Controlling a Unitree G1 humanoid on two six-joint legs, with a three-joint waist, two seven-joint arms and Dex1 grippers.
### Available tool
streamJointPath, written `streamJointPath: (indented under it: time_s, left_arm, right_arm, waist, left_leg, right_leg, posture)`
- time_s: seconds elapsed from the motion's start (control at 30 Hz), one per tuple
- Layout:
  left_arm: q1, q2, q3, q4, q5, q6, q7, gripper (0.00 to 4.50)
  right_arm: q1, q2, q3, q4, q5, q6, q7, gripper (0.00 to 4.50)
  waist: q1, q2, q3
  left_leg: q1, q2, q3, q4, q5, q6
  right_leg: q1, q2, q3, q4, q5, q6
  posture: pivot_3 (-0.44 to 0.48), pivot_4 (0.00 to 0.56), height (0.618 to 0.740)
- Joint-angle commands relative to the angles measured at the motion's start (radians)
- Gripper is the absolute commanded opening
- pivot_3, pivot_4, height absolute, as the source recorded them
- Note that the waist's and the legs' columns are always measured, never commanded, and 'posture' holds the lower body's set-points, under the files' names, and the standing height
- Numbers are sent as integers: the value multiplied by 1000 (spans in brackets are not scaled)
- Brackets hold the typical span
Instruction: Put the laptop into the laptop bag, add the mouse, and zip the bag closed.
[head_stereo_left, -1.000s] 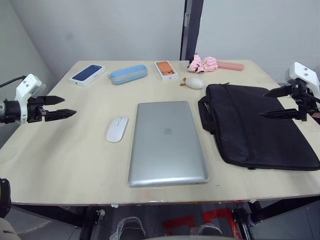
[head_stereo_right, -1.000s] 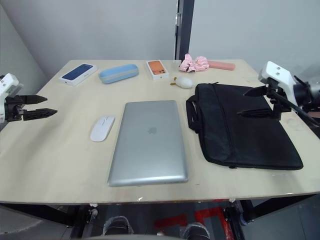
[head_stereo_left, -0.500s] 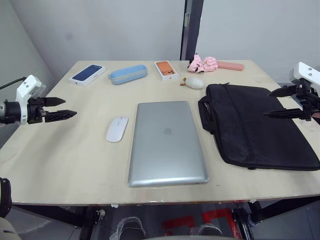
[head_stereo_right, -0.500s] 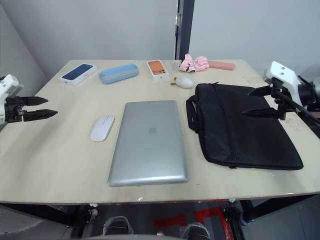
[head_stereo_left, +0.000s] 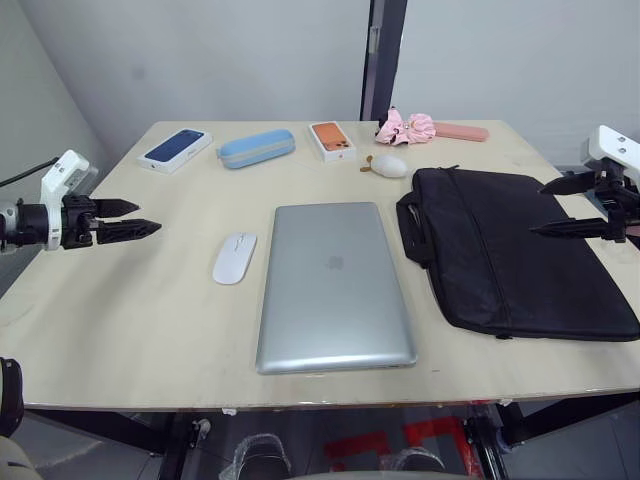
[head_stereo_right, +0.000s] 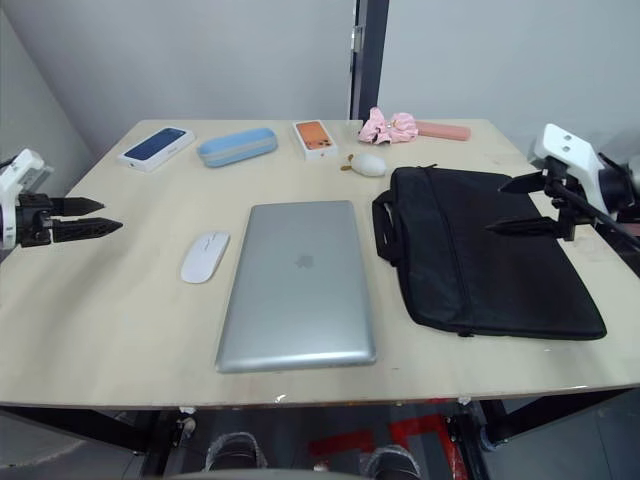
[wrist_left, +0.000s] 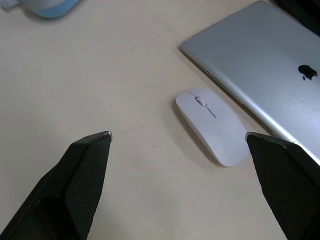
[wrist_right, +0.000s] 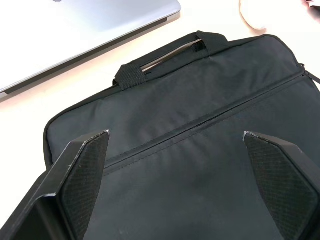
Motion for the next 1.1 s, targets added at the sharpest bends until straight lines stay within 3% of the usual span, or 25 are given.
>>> streamJointPath:
  time_s: [0.03, 0.23, 0.4, 0.43, 0.67, 0.93, 1.1]
  left_arm:
    - [61, -10, 36, -210, -141, 294, 21, 4500]
    - [144, -57, 29, -361, -320, 711, 77, 4500]
    - [118, -138, 18, -330, -396, 888, 168, 4500]
    - [109, -154, 12, -304, -409, 893, 189, 4500]
    - [63, -290, -10, -218, -384, 883, 311, 4500]
    - [39, -446, -65, -130, -313, 732, 430, 4500]
    - [32, -484, -74, -118, -308, 714, 450, 4500]
  right_arm:
    - [16, 56, -9, -101, -4, -11, -76, 3973]
    - [42, 168, 69, -287, -24, 23, -159, 1922]
    - [40, 251, 162, -362, -76, 48, -223, 187]
    - [41, 263, 183, -365, -94, 42, -235, 33]
    - [46, 338, 298, -340, -189, -1, -267, 33]
    - [55, 451, 380, -248, -264, -58, -304, 33]
    - [51, 466, 442, -188, -348, -160, -300, 33]
  waist:
    - [-2, 0, 0]
    - [-6, 0, 0]
    - [0, 1, 0]
    - [1, 1, -1]
    - [0, 1, -1]
    - [2, 1, -2]
    - [4, 2, -3]
  left_leg:
    - [0, 0, 0, 0, 0, 0]
    - [0, 0, 0, 0, 0, -1]
    - [0, 0, 0, 0, 1, -1]
    - [0, 0, 0, 0, 1, -1]
    - [0, 0, 0, 0, 1, -1]
    - [0, -1, -1, -1, 1, -2]
    - [0, -2, -1, 0, 2, -2]
  right_leg:
    - [0, 0, 0, 0, 0, 0]
    - [0, 0, 0, 1, 0, 0]
    - [0, 0, 0, 1, 0, 0]
    - [0, 0, 0, 1, 0, 1]
    - [0, 0, 0, 0, 1, 1]
    - [1, 0, 0, 0, 4, 7]
    - [1, -1, 0, 0, 4, 6]
  posture:
    - [0, 150, 740]
    - [0, 150, 740]
    - [0, 150, 740]
    - [0, 150, 740]
    - [0, 150, 740]
    - [0, 150, 740]
    - [0, 150, 740]
